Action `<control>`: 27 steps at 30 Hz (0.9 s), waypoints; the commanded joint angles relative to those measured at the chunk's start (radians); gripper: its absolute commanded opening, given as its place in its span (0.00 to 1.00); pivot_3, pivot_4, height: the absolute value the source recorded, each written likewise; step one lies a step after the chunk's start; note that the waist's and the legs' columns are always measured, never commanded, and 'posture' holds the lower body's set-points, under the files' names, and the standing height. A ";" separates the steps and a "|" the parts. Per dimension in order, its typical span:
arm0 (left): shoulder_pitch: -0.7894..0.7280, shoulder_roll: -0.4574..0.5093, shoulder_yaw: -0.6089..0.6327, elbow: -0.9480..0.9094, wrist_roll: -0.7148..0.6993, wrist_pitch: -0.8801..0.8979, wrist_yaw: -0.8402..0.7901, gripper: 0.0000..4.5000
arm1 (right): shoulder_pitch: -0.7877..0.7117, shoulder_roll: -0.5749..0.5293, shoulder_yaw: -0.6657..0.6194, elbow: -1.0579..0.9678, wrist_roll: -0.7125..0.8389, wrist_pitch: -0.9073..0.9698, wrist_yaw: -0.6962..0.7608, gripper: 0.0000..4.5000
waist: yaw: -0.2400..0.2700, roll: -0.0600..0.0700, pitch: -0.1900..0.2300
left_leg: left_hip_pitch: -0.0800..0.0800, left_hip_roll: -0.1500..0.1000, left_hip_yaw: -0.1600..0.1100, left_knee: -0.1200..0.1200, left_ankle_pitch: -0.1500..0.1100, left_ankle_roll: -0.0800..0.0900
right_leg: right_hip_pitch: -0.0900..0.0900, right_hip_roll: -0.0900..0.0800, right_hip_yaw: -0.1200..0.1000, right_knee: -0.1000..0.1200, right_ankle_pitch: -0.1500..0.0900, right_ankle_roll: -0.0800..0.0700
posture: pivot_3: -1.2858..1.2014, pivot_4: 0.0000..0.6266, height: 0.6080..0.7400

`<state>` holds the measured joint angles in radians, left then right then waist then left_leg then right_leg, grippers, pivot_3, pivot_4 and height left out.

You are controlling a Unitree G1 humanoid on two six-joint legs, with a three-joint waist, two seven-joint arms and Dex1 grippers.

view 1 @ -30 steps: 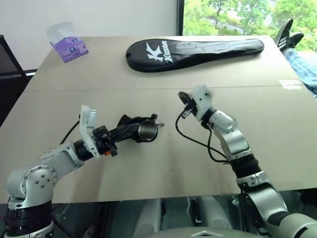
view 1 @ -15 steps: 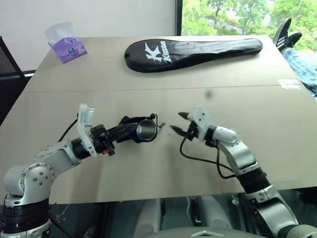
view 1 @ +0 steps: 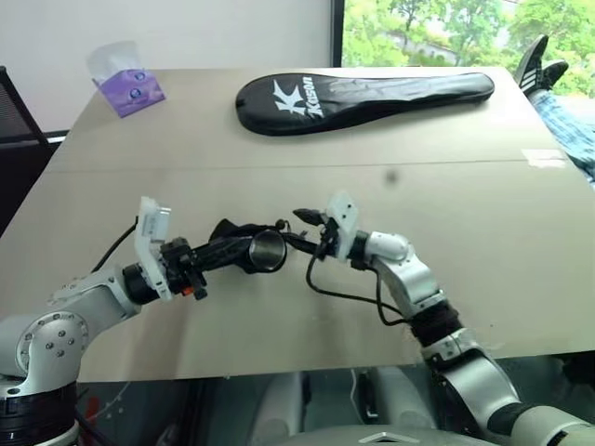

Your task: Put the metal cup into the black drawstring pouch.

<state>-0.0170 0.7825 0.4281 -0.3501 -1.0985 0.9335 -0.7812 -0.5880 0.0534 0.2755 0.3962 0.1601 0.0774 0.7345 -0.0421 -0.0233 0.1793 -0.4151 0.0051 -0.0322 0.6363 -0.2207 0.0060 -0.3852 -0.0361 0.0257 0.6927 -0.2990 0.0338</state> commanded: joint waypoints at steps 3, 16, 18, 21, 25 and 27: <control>0.022 0.015 0.041 -0.058 -0.027 -0.008 -0.002 0.00 | -0.054 0.023 -0.028 0.077 -0.031 -0.105 -0.053 0.44 | 0.001 0.000 0.000 | 0.000 0.000 0.000 0.000 0.000 0.000 | 0.000 0.000 0.000 0.000 0.000 0.000 | 0.52 0.24 1.00; 0.036 -0.060 0.018 -0.096 -0.032 -0.035 0.069 0.00 | -0.019 -0.144 -0.083 -0.139 -0.121 -0.095 -0.170 0.01 | 0.000 0.000 0.000 | 0.000 0.000 0.000 0.000 0.000 0.000 | 0.000 0.000 0.000 0.000 0.000 0.000 | 0.52 0.24 1.00; 0.030 -0.072 0.007 -0.095 -0.022 -0.044 0.079 0.00 | -0.016 -0.165 -0.097 -0.200 -0.115 -0.058 -0.180 0.01 | 0.002 0.000 0.000 | 0.000 0.000 0.000 0.000 0.000 0.000 | 0.000 0.000 0.000 0.000 0.000 0.000 | 0.52 0.24 1.00; 0.017 -0.087 -0.003 -0.091 -0.006 -0.069 0.075 0.00 | -0.018 -0.199 -0.103 -0.283 -0.119 -0.007 -0.187 0.01 | 0.003 0.000 0.000 | 0.000 0.000 0.000 0.000 0.000 0.000 | 0.000 0.000 0.000 0.000 0.000 0.000 | 0.52 0.24 1.00; -0.025 -0.105 0.003 -0.072 -0.028 -0.081 0.087 0.19 | -0.031 -0.237 -0.111 -0.375 -0.113 0.056 -0.190 0.00 | 0.004 0.000 0.000 | 0.000 0.000 0.000 0.000 0.000 0.000 | 0.000 0.000 0.000 0.000 0.000 0.000 | 0.52 0.24 1.00; -0.043 -0.107 -0.002 -0.064 -0.031 -0.079 0.088 0.39 | -0.040 -0.256 -0.116 -0.417 -0.112 0.085 -0.187 0.00 | 0.005 0.000 0.000 | -0.001 0.000 0.000 0.000 0.000 0.000 | 0.000 0.000 0.000 0.000 0.000 0.000 | 0.52 0.24 1.00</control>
<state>-0.0476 0.6747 0.4132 -0.4087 -1.1051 0.8684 -0.6922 -0.6045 -0.2002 0.1758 0.0488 0.0387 0.1500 0.5534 -0.0367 -0.0232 0.1793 -0.4156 0.0048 -0.0321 0.6364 -0.2208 0.0063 -0.3852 -0.0364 0.0258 0.6928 -0.2990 0.0338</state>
